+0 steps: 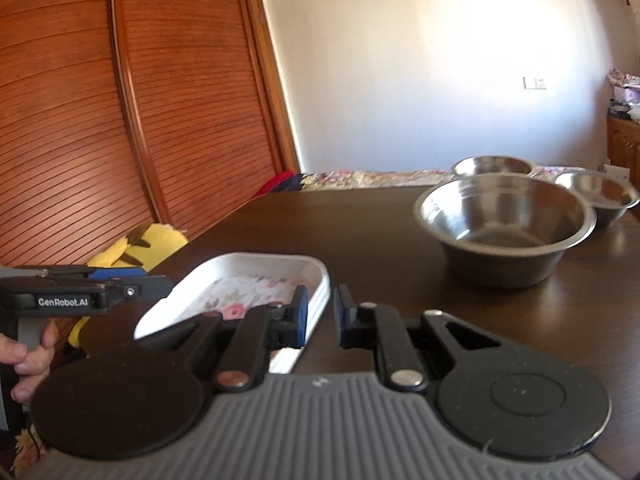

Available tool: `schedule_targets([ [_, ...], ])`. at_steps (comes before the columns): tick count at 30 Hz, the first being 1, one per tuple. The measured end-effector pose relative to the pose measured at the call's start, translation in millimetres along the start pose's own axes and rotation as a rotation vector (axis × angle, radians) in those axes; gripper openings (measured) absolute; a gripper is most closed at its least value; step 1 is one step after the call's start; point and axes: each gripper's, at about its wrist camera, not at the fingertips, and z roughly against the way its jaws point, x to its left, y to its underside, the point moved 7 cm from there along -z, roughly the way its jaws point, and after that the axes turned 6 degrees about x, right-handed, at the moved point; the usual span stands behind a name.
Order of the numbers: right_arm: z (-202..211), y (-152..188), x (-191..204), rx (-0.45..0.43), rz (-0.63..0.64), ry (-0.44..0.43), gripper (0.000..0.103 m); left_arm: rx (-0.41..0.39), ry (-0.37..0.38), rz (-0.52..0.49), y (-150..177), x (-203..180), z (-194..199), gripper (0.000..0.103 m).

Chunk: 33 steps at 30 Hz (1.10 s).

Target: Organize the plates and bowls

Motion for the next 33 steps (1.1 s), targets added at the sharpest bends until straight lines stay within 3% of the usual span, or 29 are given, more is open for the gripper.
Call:
schedule_targets([
  [11, 23.1, -10.1, -44.2, -0.063, -0.028, 0.111, 0.016, -0.043, 0.029, -0.055, -20.0, -36.2, -9.1, 0.086],
  [26, 55.9, -27.5, -104.4, -0.090, -0.004, 0.263, 0.017, -0.079, 0.120, -0.127, -55.2, -101.8, -37.1, 0.088],
  [27, 56.9, -29.7, -108.3, -0.090, 0.002, 0.270, 0.019, -0.079, 0.124, -0.130, -57.0, -105.2, -39.2, 0.088],
  [28, 58.1, -32.1, -112.1, -0.091, 0.007, 0.277, 0.032, -0.079, 0.127, -0.132, -58.7, -108.7, -41.6, 0.088],
  [29, 60.1, -34.5, -115.8, -0.094, 0.013, 0.283, 0.037, -0.078, 0.130, -0.134, -60.2, -112.0, -44.2, 0.088],
  [33, 64.0, -44.4, -127.5, -0.096, 0.041, 0.305, 0.040, -0.071, 0.132, -0.152, -64.3, -123.9, -52.6, 0.088],
])
